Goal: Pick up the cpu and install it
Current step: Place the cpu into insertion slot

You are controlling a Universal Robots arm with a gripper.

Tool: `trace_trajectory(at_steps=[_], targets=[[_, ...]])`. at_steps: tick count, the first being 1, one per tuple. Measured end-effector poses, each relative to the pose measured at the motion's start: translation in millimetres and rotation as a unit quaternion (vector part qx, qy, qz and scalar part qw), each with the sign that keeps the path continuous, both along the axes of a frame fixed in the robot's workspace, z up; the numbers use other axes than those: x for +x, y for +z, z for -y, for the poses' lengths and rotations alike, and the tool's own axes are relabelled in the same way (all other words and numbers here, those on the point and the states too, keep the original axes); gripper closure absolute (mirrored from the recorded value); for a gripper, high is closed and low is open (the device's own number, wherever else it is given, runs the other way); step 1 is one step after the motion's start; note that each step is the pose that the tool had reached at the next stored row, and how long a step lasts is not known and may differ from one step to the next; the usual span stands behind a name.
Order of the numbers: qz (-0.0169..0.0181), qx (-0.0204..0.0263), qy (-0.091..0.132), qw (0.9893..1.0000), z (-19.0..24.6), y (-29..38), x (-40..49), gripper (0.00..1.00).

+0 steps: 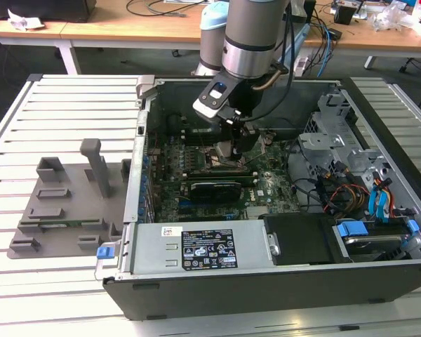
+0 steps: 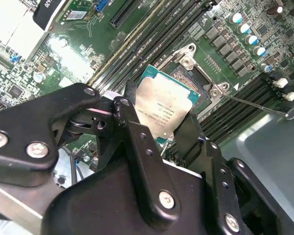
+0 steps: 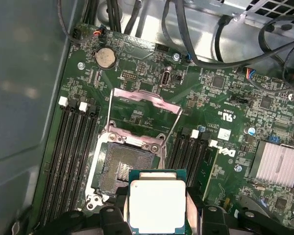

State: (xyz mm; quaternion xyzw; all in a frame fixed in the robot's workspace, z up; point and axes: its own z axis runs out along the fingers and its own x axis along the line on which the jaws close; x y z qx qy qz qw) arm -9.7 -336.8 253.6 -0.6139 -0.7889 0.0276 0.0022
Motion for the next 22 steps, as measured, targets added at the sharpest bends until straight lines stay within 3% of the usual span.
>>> trace_trajectory(at_steps=[16, 19, 22], targets=[[0.0000, 0.0000, -0.045, 0.9990, 0.0, -0.1, 0.0, 0.45], [0.0000, 0.0000, -0.055, 0.9985, 0.0, -0.1, 0.0, 0.45], [0.0000, 0.0000, -0.082, 0.9966, 0.0, -0.5, 0.0, 0.45]])
